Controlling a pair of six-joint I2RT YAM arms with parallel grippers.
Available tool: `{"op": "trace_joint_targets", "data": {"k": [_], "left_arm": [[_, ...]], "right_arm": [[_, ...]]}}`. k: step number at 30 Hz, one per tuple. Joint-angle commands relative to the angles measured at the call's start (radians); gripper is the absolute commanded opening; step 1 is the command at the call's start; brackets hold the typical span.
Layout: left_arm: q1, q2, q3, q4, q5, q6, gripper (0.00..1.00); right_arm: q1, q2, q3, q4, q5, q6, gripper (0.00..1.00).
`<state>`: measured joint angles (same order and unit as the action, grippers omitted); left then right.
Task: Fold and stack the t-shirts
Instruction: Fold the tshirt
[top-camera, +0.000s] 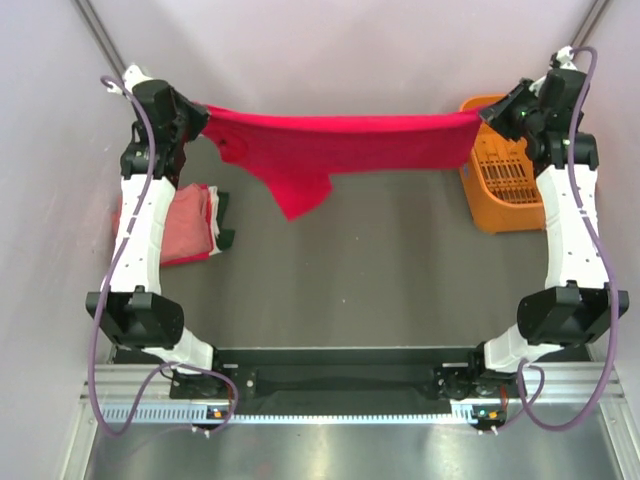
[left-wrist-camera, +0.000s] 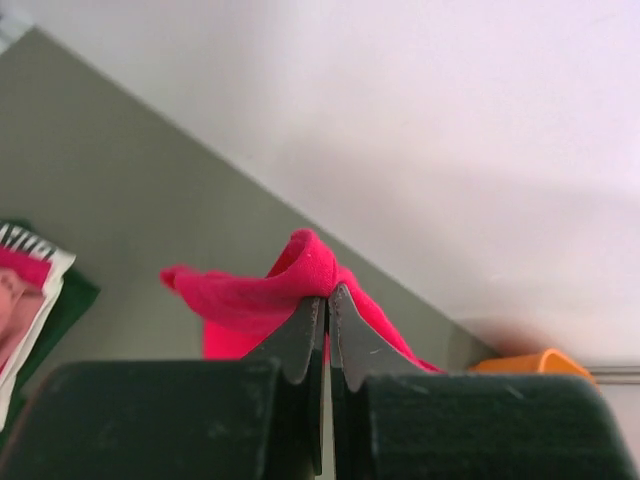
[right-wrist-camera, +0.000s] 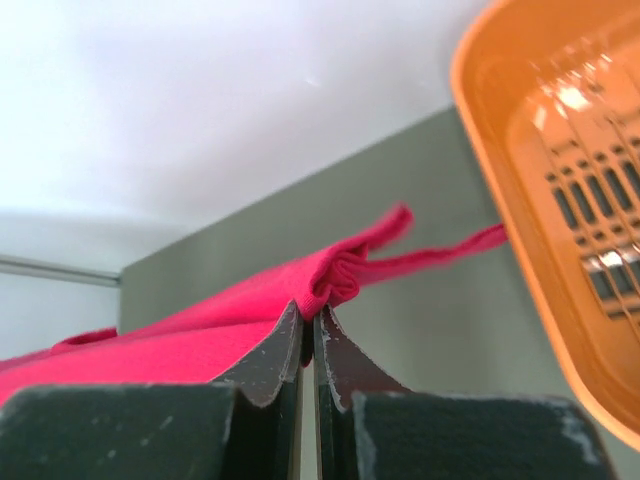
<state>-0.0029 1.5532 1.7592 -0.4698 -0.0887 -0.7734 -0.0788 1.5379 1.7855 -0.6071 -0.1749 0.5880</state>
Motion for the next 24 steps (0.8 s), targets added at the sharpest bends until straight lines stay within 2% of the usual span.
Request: {"op": "trace_joint_targets", "data": {"k": [1,3,4,7,11,12,16,24], "left_arm": [[0.009,-0.004,0.045,0.085,-0.009,0.026,0.00],[0.009,-0.008,-0.025,0.188,0.027,0.025,0.00],[0.007,-0.027,-0.131,0.236,0.041,0.020,0.00],[0.007,-0.042,-0.304,0.342,0.060,-0.006,0.00],[0.007,-0.067,-0.466,0.364,0.069,-0.013,0.00],[0.007,-0.096,-0.547,0.376,0.060,-0.020,0.00],[0.007,-0.180,-0.711,0.416,0.023,-0.015,0.00],[0.007,-0.370,-0.960,0.321,0.066,-0.001,0.00]], "right_arm": [[-0.010,0.031,0.055,0.043,-0.075,0.026,0.00],[-0.012,0.053,0.016,0.084,-0.089,0.035,0.00],[-0.012,0.057,-0.035,0.101,-0.092,0.038,0.00],[-0.013,0.079,-0.165,0.184,-0.098,0.050,0.00],[-0.019,0.090,-0.336,0.275,-0.098,0.046,0.00],[-0.025,0.085,-0.418,0.299,-0.098,0.044,0.00],[-0.039,0.076,-0.601,0.382,-0.104,0.039,0.00],[-0.058,-0.056,-0.900,0.458,-0.032,0.024,0.00]]}}
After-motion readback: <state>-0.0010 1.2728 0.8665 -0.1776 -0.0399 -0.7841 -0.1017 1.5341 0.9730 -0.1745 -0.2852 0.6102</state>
